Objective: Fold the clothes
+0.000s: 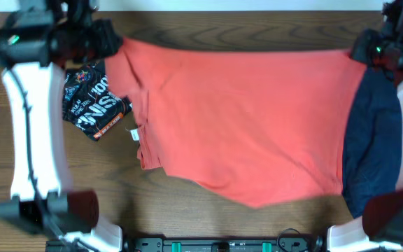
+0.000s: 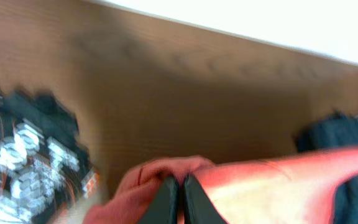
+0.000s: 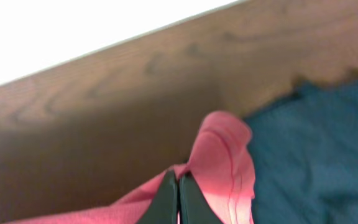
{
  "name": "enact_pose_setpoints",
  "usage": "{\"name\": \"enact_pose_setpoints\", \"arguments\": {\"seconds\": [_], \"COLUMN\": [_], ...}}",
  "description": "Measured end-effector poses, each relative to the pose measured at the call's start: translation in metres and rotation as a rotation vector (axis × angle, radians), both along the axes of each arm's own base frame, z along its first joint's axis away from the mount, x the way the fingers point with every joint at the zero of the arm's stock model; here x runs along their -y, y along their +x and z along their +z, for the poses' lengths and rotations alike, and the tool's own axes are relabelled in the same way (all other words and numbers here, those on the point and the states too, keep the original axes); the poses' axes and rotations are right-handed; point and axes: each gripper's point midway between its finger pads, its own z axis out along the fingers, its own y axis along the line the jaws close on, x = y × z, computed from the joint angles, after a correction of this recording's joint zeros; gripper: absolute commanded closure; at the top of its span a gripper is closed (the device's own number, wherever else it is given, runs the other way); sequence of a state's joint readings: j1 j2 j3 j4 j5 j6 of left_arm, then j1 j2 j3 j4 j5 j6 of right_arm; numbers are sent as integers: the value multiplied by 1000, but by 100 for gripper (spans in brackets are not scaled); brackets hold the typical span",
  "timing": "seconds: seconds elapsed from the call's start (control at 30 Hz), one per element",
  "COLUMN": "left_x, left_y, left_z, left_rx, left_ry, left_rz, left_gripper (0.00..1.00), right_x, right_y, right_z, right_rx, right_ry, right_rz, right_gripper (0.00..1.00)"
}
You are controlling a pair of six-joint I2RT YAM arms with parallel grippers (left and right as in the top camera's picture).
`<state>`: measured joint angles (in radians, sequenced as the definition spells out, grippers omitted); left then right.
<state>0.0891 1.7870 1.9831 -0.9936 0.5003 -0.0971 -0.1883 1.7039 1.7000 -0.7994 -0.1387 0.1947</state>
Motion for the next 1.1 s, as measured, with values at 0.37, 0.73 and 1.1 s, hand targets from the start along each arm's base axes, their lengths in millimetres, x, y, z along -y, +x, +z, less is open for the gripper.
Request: {"name": "enact_pose_setpoints", "arguments": {"seconds": [0.37, 0.73, 1.1], "left_x": [-48, 1, 54], "left_y": [34, -103, -55], "left_z": [182, 119, -5], "left_rx": [561, 41, -196], "left_ry": [27, -61, -56], "left_rz": [119, -13, -202], "left_gripper": [94, 94, 70], "right_x": [20, 34, 17], "right_y": [-3, -75, -111], "right_z": [198, 98, 35], "right_rx": [432, -69, -376], "right_ry": [-77, -106, -69], "right_rz": [-88, -179, -114], "right_gripper": [99, 99, 99]}}
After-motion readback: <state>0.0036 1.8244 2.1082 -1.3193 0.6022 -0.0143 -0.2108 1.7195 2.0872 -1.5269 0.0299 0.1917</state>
